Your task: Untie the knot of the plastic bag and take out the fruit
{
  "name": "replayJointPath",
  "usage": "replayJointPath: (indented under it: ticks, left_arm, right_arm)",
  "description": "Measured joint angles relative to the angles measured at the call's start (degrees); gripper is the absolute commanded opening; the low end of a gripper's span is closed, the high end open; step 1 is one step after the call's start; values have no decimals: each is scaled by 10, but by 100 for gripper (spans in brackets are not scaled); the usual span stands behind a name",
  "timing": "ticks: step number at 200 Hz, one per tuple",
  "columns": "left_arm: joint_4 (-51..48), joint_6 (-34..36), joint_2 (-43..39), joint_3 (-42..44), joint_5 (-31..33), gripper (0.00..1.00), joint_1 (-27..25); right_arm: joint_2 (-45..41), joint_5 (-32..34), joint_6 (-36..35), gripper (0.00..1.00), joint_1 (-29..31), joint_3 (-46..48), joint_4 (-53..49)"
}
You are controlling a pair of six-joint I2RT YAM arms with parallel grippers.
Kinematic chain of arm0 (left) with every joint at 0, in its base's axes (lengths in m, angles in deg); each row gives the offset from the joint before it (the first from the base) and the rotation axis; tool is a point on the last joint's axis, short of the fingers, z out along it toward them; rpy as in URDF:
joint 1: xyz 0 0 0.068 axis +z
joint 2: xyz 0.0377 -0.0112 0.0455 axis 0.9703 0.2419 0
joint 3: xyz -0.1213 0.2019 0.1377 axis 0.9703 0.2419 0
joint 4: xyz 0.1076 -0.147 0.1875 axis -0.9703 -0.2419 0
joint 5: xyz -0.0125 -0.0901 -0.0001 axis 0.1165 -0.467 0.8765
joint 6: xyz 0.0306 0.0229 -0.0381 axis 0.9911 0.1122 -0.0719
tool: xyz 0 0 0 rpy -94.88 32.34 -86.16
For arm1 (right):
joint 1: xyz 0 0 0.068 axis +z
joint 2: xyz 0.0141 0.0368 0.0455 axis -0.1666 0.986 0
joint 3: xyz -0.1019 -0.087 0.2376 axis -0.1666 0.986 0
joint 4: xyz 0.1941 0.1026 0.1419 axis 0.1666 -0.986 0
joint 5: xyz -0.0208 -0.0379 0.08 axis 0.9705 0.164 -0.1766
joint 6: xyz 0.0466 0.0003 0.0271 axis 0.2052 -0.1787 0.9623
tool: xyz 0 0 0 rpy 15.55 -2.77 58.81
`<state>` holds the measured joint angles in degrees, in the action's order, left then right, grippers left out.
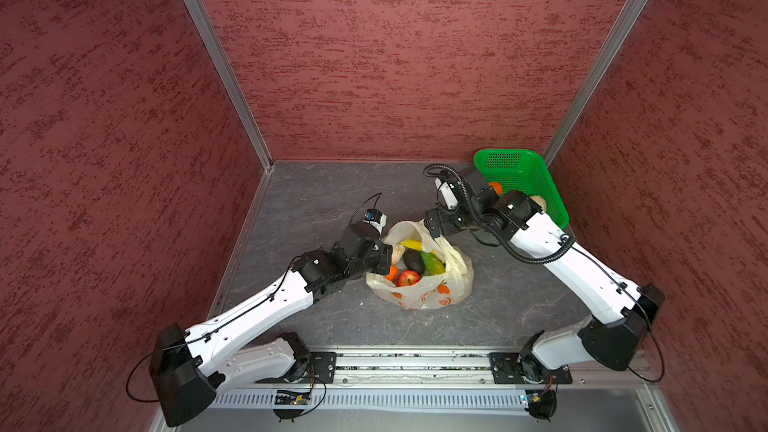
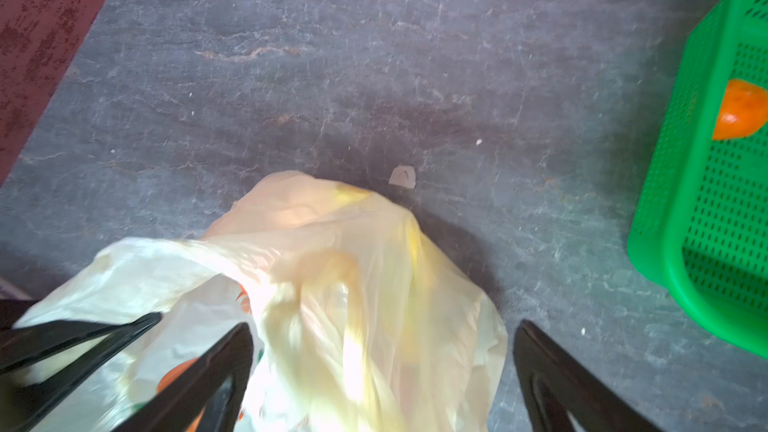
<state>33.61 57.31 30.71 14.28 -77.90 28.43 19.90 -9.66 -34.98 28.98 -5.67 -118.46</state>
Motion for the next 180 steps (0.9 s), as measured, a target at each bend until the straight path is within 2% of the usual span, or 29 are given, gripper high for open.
replayJointPath:
  ticks: [26, 51, 97, 138, 157, 180]
  left_arm:
    - [3, -13, -4, 0, 13, 0, -13]
    - [4, -21, -14, 0, 22, 0, -15]
    - [3, -28, -23, 0, 33, 0, -16]
    - [3, -29, -26, 0, 43, 0, -21]
    - [3, -29, -28, 0, 49, 0, -28]
    - [3, -30, -35, 0, 64, 0, -44]
  right_arm:
    - [-5, -38, 24, 99, 11, -17, -23]
    - [-29, -89, 63, 99, 46, -13, -17]
    - [-83, -158, 147, 92, 93, 98, 48]
    - [-71, -163, 184, 86, 103, 162, 108]
    - [-53, -157, 194, 86, 107, 184, 143]
    - [-14, -125, 210, 92, 109, 206, 172]
